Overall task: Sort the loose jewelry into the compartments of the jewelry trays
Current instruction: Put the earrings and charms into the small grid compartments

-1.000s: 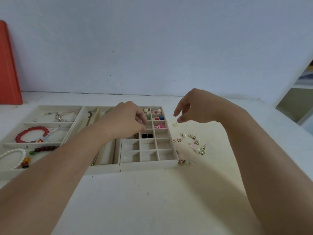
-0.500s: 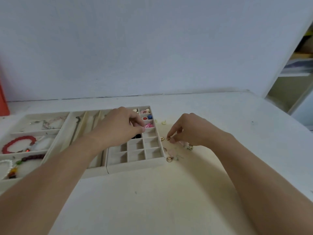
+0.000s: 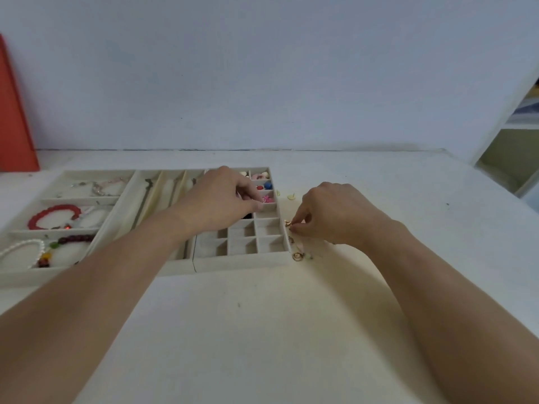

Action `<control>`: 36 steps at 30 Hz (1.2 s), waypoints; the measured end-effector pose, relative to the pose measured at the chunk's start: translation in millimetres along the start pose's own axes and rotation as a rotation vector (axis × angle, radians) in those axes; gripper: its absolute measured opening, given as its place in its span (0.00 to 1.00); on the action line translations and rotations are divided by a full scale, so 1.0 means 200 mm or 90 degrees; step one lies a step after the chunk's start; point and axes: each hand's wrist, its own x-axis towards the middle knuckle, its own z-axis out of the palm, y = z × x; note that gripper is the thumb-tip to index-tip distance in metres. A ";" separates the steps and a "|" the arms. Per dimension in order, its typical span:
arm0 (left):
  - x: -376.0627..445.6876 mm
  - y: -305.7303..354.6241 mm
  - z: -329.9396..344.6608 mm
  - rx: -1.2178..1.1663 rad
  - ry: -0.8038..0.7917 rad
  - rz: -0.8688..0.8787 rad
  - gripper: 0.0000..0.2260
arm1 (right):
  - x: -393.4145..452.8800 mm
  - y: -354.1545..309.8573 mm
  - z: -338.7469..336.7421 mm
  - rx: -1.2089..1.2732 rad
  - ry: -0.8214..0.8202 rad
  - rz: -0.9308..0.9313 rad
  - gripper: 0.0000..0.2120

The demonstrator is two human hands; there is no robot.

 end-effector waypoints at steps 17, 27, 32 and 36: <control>-0.06 0.08 0.01 -0.129 0.007 0.041 0.01 | -0.01 -0.01 -0.04 0.506 0.078 0.061 0.05; -0.05 0.07 0.02 -0.144 0.039 0.044 0.01 | -0.01 -0.05 -0.02 0.610 0.095 0.061 0.05; -0.06 0.07 0.03 -0.153 0.063 0.029 0.03 | 0.01 -0.03 0.01 0.537 0.102 0.065 0.03; -0.05 0.06 0.02 -0.160 0.096 0.004 0.05 | 0.01 0.09 0.01 0.221 0.056 0.101 0.04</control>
